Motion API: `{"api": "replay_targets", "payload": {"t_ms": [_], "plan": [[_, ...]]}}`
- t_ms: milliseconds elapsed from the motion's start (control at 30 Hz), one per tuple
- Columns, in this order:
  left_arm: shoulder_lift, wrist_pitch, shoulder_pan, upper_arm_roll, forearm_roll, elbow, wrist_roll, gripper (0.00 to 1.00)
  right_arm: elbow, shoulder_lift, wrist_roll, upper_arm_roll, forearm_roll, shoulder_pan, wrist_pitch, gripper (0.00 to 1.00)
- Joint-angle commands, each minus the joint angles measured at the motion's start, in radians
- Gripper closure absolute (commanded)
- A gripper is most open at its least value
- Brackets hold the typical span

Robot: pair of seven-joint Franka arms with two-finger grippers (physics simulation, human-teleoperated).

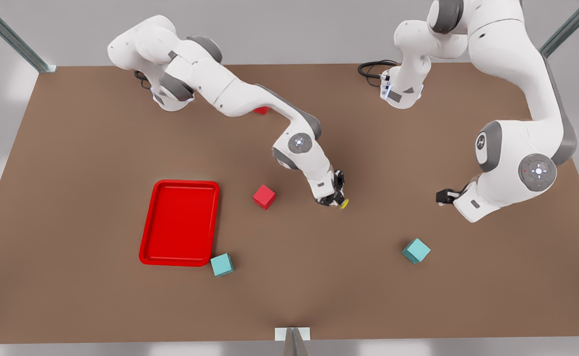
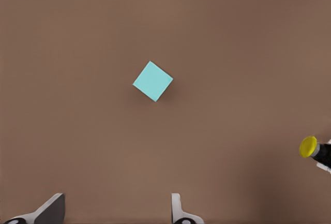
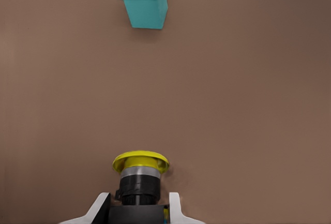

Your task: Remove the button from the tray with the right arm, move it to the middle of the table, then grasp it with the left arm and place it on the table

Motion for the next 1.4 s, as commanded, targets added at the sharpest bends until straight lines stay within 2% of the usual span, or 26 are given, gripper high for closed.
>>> {"api": "replay_targets", "payload": {"t_ms": [0,67,133,167,200,233,367,400,433,500,567,600,633,667,733,767,800,867,900,1033,1067,1100,1167,1233,1300,1367], "plan": [[0.005,0.003,-0.001,-0.001,0.008,0.004,-0.009,0.00,0.093,0.080,-0.424,0.001,-0.010,0.049,0.180,0.56],[-0.004,0.003,-0.002,-0.001,0.014,0.006,-0.007,0.00,0.091,0.129,-0.549,0.056,-0.007,0.049,0.280,0.56],[-0.003,0.003,-0.002,-0.001,0.014,0.006,-0.007,0.00,0.083,0.159,-0.681,0.080,-0.005,0.033,0.278,0.53],[-0.003,0.003,-0.002,-0.001,0.014,0.006,-0.006,0.00,0.060,0.171,-0.734,0.077,-0.006,0.025,0.289,0.47],[-0.003,0.003,-0.002,-0.001,0.015,0.006,-0.006,0.00,0.048,0.175,-0.746,0.076,-0.006,0.026,0.306,0.07],[0.002,0.014,-0.002,-0.001,0.012,0.006,-0.007,0.00,0.039,0.175,-0.755,0.073,-0.011,0.025,0.306,0.00],[0.002,0.016,-0.002,-0.005,0.005,0.015,-0.023,0.00,0.027,0.131,-0.746,0.076,-0.006,0.026,0.301,0.00],[0.005,0.016,-0.002,-0.005,0.006,0.016,-0.035,0.00,0.024,0.079,-0.746,0.079,-0.003,0.005,0.200,0.00],[0.005,0.017,-0.004,-0.008,0.003,0.016,-0.093,0.00,-0.010,-0.039,-0.689,0.080,0.029,-0.035,0.059,0.00],[0.008,0.034,-0.031,-0.011,-0.133,0.019,-0.461,0.00,-0.326,-0.364,-0.472,0.079,0.050,-0.162,0.034,0.00],[0.010,0.055,-0.063,-0.013,-0.147,0.018,-0.613,0.00,-0.558,-0.639,-0.398,0.076,0.050,-0.340,-0.052,0.00],[0.016,0.055,-0.096,-0.030,-0.146,0.019,-0.795,0.00,-0.550,-0.705,-0.393,0.077,0.072,-0.460,-0.237,0.00],[0.013,0.060,-0.134,-0.033,-0.146,0.021,-0.901,0.00,-0.550,-0.739,-0.395,0.076,0.092,-0.559,-0.329,0.00],[0.013,0.058,-0.188,-0.033,-0.135,0.019,-1.007,0.00,-0.562,-0.765,-0.398,0.045,0.151,-0.615,-0.360,0.00],[0.043,0.058,-0.280,-0.030,-0.134,0.056,-1.331,0.00,-0.607,-0.835,-0.421,-0.148,0.201,-0.652,-0.515,0.00],[0.054,0.058,-0.306,-0.033,-0.107,0.065,-1.443,0.00,-0.674,-0.918,-0.412,-0.245,0.188,-0.650,-0.512,0.00],[0.068,0.058,-0.332,-0.033,-0.106,0.065,-1.575,0.00,-0.758,-0.963,-0.407,-0.292,0.185,-0.662,-0.520,0.00],[0.079,0.031,-0.364,-0.033,-0.077,0.064,-1.869,0.00,-0.863,-1.098,-0.038,-0.296,0.097,-0.716,-0.691,0.00],[0.119,0.046,-0.366,-0.033,-0.078,0.064,-1.939,0.00,-0.840,-1.099,0.127,-0.285,0.046,-0.713,-0.794,0.00],[0.243,0.146,-0.332,-0.033,-0.084,0.064,-1.770,0.00,-0.786,-1.033,0.213,-0.285,0.055,-0.710,-0.757,0.00],[0.231,0.160,-0.329,-0.033,-0.112,0.046,-1.580,0.00,-0.780,-1.026,0.214,-0.285,0.058,-0.713,-0.756,0.00],[0.192,0.259,-0.310,-0.030,-0.169,-0.040,-1.472,0.00,-0.779,-1.021,0.211,-0.289,0.059,-0.719,-0.756,0.00],[0.155,0.462,-0.321,-0.027,-0.183,-0.192,-1.524,0.00,-0.777,-1.010,0.211,-0.294,0.079,-0.721,-0.757,0.00],[0.134,0.548,-0.330,-0.025,-0.178,-0.301,-1.570,0.00,-0.779,-1.007,0.211,-0.296,0.081,-0.722,-0.759,0.00],[0.083,0.537,-0.376,-0.025,-0.178,-0.352,-1.647,0.00,-0.777,-1.004,0.205,-0.296,0.082,-0.737,-0.759,0.00],[0.102,0.543,-0.398,-0.024,-0.146,-0.352,-1.763,0.00,-0.779,-1.004,0.205,-0.296,0.082,-0.737,-0.759,0.00]]}}
